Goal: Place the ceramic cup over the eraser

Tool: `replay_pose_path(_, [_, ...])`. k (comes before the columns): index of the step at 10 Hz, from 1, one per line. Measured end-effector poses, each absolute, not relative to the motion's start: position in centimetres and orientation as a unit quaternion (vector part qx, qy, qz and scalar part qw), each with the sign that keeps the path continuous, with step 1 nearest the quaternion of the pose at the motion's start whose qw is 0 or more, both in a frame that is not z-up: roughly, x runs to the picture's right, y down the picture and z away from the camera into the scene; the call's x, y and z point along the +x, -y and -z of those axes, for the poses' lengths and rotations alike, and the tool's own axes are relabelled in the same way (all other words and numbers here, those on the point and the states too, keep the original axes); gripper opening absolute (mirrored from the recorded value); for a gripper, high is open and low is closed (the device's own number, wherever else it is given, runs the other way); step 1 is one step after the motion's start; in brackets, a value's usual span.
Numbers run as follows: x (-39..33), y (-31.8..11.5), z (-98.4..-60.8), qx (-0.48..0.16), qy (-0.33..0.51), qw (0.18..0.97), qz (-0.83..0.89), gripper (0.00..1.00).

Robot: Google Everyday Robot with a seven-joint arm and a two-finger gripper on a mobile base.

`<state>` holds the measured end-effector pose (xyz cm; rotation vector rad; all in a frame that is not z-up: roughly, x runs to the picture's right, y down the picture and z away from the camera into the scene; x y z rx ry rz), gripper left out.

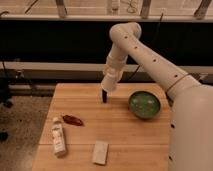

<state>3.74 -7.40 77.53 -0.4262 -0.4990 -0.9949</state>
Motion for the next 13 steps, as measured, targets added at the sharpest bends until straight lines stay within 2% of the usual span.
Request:
replay_pose_path(7, [1.7,6.6,-79.7,-0.224,0.238,0.807,0.491,0.00])
replay_pose_path(13, [0.7,3.8,-81.9,-0.245,0.250,0.793,0.499,0.00])
